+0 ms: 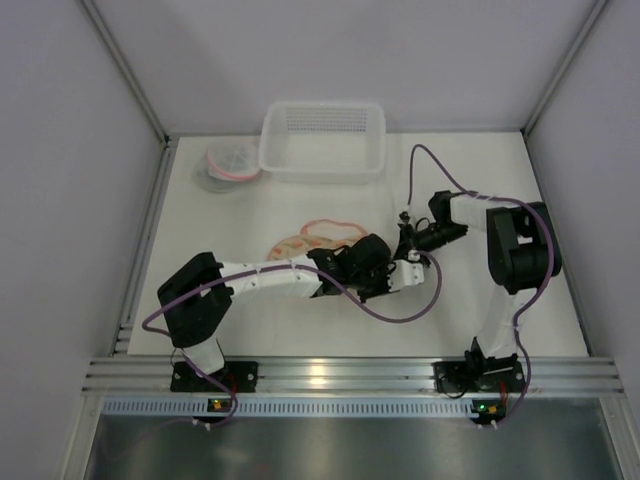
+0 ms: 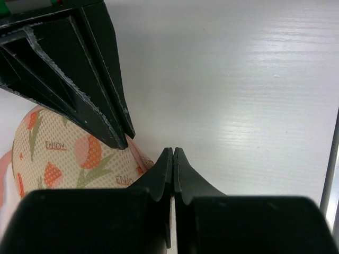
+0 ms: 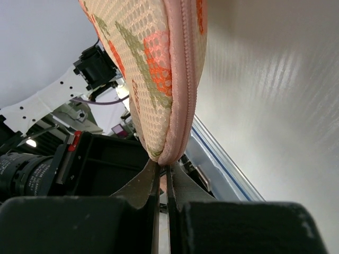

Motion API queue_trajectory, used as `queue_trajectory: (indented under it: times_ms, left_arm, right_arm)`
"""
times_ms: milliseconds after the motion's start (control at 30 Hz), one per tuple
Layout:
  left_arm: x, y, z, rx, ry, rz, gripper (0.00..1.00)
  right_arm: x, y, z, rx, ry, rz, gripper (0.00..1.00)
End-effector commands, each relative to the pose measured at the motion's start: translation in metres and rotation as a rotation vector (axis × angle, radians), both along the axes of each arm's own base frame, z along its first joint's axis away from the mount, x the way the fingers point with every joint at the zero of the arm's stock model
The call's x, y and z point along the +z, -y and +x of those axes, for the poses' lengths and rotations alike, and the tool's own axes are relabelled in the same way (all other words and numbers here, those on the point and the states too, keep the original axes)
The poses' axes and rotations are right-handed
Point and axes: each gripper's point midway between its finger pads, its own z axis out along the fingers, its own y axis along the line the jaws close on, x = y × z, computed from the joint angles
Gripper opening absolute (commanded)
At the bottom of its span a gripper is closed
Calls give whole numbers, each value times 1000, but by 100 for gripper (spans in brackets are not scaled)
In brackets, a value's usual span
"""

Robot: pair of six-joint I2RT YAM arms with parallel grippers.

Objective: Place the bra in the laundry bag and zip it closed
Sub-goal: Zip the zipper on the laundry bag.

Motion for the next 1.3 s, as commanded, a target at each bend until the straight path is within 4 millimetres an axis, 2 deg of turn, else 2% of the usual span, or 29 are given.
queue_trajectory:
  times_ms: [0, 100, 233, 333, 400, 433, 500, 533, 600, 633, 800, 900, 1100, 1200, 1267]
  left_arm:
    - [-2, -39, -30, -21, -174, 70, 0]
    - [2, -44, -29, -70, -158, 53, 0]
    - [-4, -53, -41, -165, -164, 85, 0]
    - [8, -50, -44, -179, -184, 48, 0]
    - [23, -44, -39, -165, -176, 11, 8]
    - [34, -38, -37, -148, -181, -16, 19]
    - [49, -34, -34, -106, -206, -57, 32]
    - [61, -32, -25, -76, -203, -86, 42]
    - [73, -31, -17, -41, -225, -123, 47]
    - [82, -33, -5, 15, -247, -150, 51]
    - [98, -58, 41, 216, -324, -223, 55]
    - [95, -74, 56, 292, -306, -218, 56]
    - [84, -103, 72, 411, -278, -194, 61]
    - [62, -113, 67, 415, -261, -133, 66]
    - [43, -122, 74, 459, -225, -57, 67]
  right_arm:
    - [5, 5, 28, -4, 134, 2, 0]
    - [7, 5, 30, -4, 141, 5, 0]
    - [9, 4, 30, -7, 141, 10, 0]
    - [11, 3, 30, -11, 145, 15, 0]
    - [12, 3, 30, -12, 155, 17, 0]
    - [11, 4, 30, -12, 154, 17, 0]
    - [10, 4, 29, -9, 159, 13, 0]
    - [9, 5, 28, -7, 158, 13, 0]
    - [9, 5, 28, -5, 163, 10, 0]
    - [8, 6, 27, -6, 159, 7, 0]
    - [7, 8, 28, -12, 164, 0, 0]
    - [6, 12, 30, -20, 165, -10, 0]
    - [6, 11, 32, -34, 174, -3, 0]
    - [2, 3, 28, -16, 172, 0, 0]
    - [-3, -5, 24, 8, 161, 0, 0]
